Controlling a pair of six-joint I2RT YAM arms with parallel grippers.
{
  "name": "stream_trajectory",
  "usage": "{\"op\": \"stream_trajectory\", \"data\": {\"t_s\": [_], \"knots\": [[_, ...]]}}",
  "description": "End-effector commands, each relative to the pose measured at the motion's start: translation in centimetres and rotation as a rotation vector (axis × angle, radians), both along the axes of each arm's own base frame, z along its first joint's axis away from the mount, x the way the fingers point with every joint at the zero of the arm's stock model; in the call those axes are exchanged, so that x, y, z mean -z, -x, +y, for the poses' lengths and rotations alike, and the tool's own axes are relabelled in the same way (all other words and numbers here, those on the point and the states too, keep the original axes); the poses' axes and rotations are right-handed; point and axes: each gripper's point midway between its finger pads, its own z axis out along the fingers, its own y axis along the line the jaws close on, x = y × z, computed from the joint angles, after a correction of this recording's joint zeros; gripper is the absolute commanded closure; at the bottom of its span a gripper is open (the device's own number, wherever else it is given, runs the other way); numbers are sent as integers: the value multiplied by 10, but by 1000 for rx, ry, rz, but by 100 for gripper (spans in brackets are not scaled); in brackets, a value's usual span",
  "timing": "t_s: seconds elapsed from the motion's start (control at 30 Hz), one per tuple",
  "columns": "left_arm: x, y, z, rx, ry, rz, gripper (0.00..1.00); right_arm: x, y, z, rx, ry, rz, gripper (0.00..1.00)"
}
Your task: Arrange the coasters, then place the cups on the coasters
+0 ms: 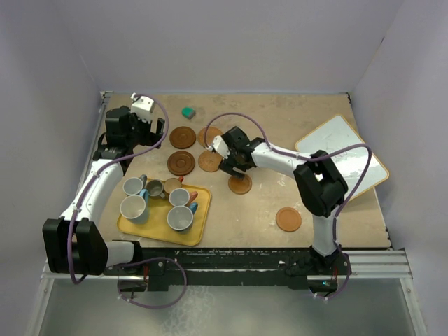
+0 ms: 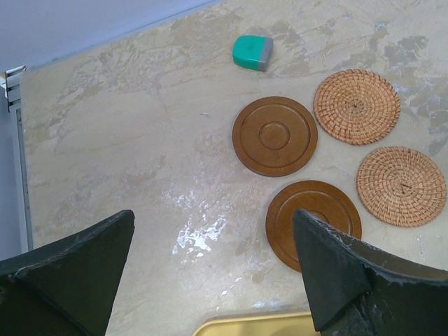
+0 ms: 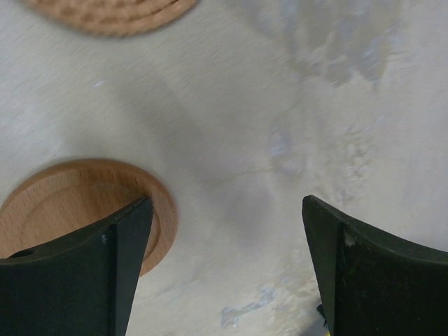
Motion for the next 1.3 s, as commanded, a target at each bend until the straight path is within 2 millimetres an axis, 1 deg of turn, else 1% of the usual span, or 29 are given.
{"op": "stream_trajectory", "data": {"t_s": [0.0,0.13,0.23,0.43,0.5,0.6,0.77,1.03,1.17,1.27], "knots": [[-23,-2,-1,2,30,-77,9,7,-43,-16,110,47,-65,11],[-23,-1,-1,3,31,-79,10,5,-75,-23,158,63,-95,11],[-23,-1,-1,3,31,-78,10,4,-97,-24,191,48,-118,11],[-22,-2,-2,5,33,-78,10,6,-129,-14,216,2,-158,10],[-22,-1,-2,5,32,-77,10,12,-139,-12,226,7,-166,10],[-22,-1,-2,5,33,-78,10,12,-152,-13,240,28,-192,10],[-23,-1,-2,6,32,-79,10,10,-168,-15,259,39,-213,10],[-21,-2,-3,8,32,-77,10,9,-184,-14,256,58,-234,10],[-24,-1,-2,8,32,-83,10,11,-190,-15,256,71,-242,10],[-23,-1,-2,7,31,-81,10,8,-194,-15,256,69,-250,10]]}}
